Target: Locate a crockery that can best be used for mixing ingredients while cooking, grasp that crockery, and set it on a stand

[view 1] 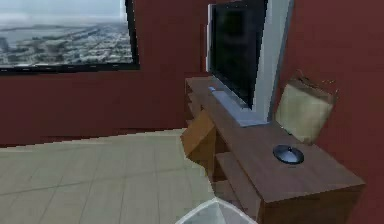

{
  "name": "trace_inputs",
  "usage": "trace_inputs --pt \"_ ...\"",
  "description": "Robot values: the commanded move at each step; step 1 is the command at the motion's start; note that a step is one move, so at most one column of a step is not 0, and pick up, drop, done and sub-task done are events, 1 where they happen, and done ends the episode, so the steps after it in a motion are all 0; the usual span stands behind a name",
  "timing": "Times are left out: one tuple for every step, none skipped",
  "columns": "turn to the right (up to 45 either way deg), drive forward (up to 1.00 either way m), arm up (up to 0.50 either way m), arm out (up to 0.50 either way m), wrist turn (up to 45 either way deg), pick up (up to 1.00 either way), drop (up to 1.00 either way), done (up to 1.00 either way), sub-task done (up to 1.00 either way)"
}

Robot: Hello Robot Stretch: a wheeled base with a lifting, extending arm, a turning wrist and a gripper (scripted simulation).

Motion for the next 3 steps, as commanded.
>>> trace_inputs --pt "-45.0 0.0 0.0 0.0 0.0 0.0 0.0 0.0 0.0" --pt "-3.0 0.0 0.0 0.0 0.0 0.0 0.0 0.0 0.0" --pt "45.0 0.0 0.0 0.0 0.0 0.0 0.0 0.0 0.0"
